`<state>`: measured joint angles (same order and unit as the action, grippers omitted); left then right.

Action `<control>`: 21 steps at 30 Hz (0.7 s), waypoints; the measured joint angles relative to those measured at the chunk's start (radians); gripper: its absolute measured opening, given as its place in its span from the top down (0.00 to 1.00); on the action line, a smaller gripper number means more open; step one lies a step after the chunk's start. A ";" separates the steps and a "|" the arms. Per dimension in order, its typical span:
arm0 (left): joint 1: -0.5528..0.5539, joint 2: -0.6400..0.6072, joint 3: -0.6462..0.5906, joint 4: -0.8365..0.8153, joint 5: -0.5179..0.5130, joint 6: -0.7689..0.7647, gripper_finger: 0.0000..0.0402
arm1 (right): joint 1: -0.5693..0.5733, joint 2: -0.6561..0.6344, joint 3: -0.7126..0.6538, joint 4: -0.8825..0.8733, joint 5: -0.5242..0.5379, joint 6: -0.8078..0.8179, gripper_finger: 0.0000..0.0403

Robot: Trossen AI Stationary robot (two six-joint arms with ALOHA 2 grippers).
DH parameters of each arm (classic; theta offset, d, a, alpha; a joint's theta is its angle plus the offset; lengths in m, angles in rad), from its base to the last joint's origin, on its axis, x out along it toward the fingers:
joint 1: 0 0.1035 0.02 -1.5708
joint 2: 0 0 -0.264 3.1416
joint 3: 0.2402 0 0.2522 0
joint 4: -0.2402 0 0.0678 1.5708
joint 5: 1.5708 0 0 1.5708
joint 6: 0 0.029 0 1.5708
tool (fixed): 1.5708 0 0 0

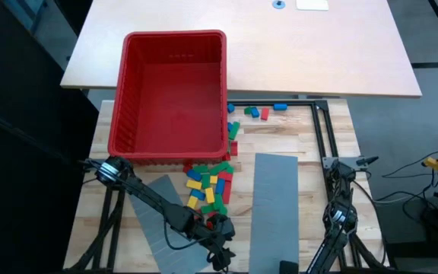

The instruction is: Sort blocks

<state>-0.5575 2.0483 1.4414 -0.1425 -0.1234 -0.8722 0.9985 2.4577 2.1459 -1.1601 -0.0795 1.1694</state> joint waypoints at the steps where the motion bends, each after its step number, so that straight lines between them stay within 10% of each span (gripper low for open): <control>1: 0.000 0.000 0.000 0.000 0.000 0.000 0.32 | -0.002 0.000 -0.005 0.002 0.000 0.000 0.35; 21: 0.000 0.000 0.000 0.000 0.000 0.000 0.32 | -0.009 -0.004 -0.048 0.000 0.011 0.038 0.50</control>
<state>-0.5575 2.0483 1.4414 -0.1422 -0.1234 -0.8726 0.9894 2.4535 2.0975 -1.1599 -0.0685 1.2072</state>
